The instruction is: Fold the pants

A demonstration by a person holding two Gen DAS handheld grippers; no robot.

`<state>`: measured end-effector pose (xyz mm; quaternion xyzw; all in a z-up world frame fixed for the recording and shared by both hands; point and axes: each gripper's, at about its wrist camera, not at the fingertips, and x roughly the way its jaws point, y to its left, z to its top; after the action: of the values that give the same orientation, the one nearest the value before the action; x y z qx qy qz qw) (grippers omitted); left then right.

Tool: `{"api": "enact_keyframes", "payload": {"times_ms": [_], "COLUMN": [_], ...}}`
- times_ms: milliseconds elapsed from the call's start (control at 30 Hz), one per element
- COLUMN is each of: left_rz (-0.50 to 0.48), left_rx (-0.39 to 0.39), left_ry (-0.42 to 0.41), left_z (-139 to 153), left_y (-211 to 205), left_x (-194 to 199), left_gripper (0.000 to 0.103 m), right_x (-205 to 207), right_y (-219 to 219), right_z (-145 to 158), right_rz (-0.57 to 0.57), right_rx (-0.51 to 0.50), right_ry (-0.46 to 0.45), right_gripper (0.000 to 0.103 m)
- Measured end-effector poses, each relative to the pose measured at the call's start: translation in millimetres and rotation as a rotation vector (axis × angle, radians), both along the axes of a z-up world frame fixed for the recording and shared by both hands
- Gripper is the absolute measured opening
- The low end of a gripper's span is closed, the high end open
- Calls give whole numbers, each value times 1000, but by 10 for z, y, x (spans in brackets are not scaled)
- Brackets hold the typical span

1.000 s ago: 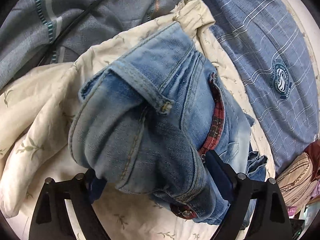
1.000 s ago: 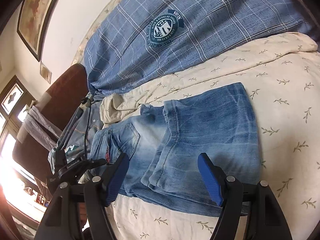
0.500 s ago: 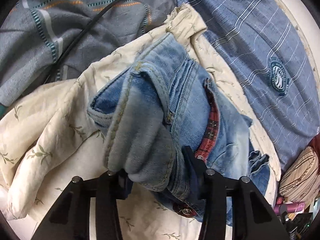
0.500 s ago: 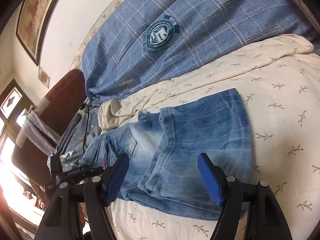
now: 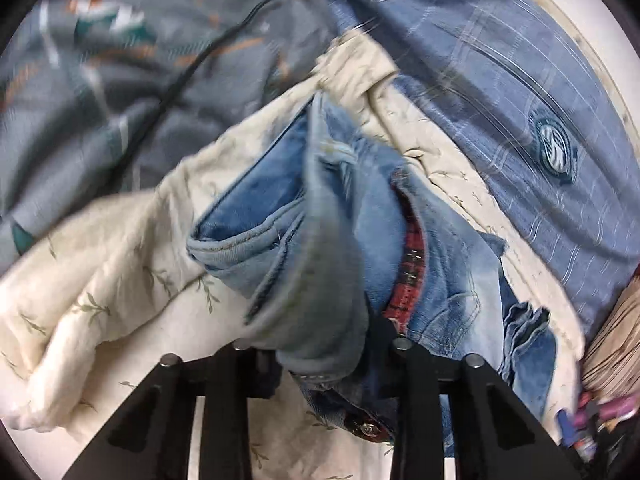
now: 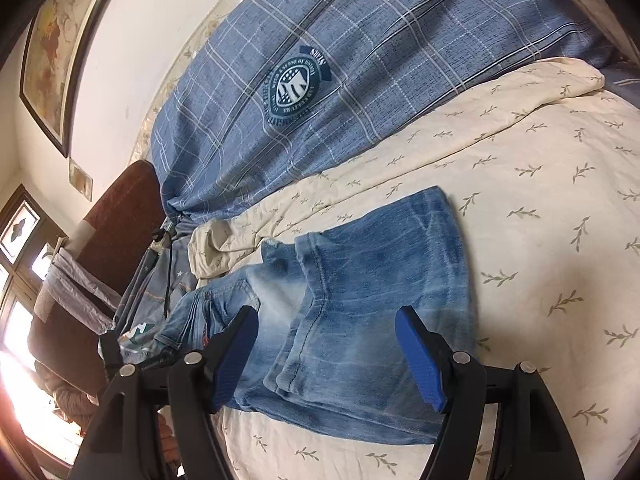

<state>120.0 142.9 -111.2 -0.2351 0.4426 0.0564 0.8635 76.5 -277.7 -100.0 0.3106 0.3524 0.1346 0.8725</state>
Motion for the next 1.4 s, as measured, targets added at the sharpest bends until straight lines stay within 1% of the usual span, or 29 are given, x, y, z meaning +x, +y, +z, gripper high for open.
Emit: {"api": "enact_keyframes", "payload": {"times_ms": [67, 233, 267, 300, 433, 500, 533, 567, 667, 733, 833, 900, 967, 1000, 1033, 1067, 1100, 1133, 1200, 1267, 1333, 1400], "left_rz": [-21, -118, -134, -166, -283, -343, -376, -408, -509, -582, -690, -758, -799, -817, -824, -840, -865, -869, -854, -826, -787, -730], "left_rx": [60, 210, 229, 250, 305, 331, 343, 353, 383, 406, 421, 445, 443, 445, 458, 460, 436, 423, 426, 435, 460, 485], "left_ry": [-29, -144, -160, -186, -248, -270, -280, -290, -315, -315, -273, -212, -177, -177, -192, -210, -233, -259, -310, -351, -362, -351], "left_z": [99, 477, 530, 612, 794, 836, 846, 851, 822, 736, 486, 238, 90, 59, 72, 113, 190, 271, 418, 558, 619, 612], "left_y": [-95, -501, -613, -736, -1157, -1383, -1505, -1624, -1997, -2255, -2600, -2801, -2893, -2924, -2935, -2941, -2926, -2897, -2792, -2655, -2494, -2308], "left_x": [-26, -140, -123, -148, -228, -268, -295, -313, -388, -434, -476, -493, -535, -581, -623, -666, -707, -740, -780, -791, -742, -627], "left_gripper": [28, 27, 27, 27, 26, 26, 25, 25, 24, 22, 21, 21, 23, 26, 36, 42, 50, 54, 59, 62, 62, 62], "right_x": [-6, -19, -19, -15, -29, -60, -84, -98, -139, -152, -158, -175, -179, -178, -177, -174, -172, -172, -181, -196, -217, -247], "right_y": [-54, -247, -285, -322, -485, -557, -612, -648, -773, -844, -923, -972, -1034, -1063, -1094, -1130, -1157, -1191, -1205, -1160, -1037, -905], "right_z": [14, 8, -6, -20, -66, -58, -53, -53, -63, -88, -129, -137, -158, -171, -185, -201, -211, -216, -186, -89, 45, 143], "right_rz": [-15, -63, -70, -76, -71, -76, -86, -94, -129, -144, -158, -168, -180, -184, -192, -199, -204, -213, -218, -196, -141, -71], "right_rx": [2, 29, 36, 47, 110, 129, 133, 132, 136, 145, 154, 163, 188, 205, 232, 261, 281, 303, 314, 300, 273, 265], "right_ry": [-6, 4, 12, 20, 38, 30, 26, 26, 31, 47, 66, 69, 76, 81, 86, 88, 87, 82, 59, 3, -68, -132], "right_gripper": [74, 74, 74, 74, 73, 69, 65, 62, 61, 61, 61, 61, 61, 61, 62, 62, 62, 63, 64, 64, 64, 64]}}
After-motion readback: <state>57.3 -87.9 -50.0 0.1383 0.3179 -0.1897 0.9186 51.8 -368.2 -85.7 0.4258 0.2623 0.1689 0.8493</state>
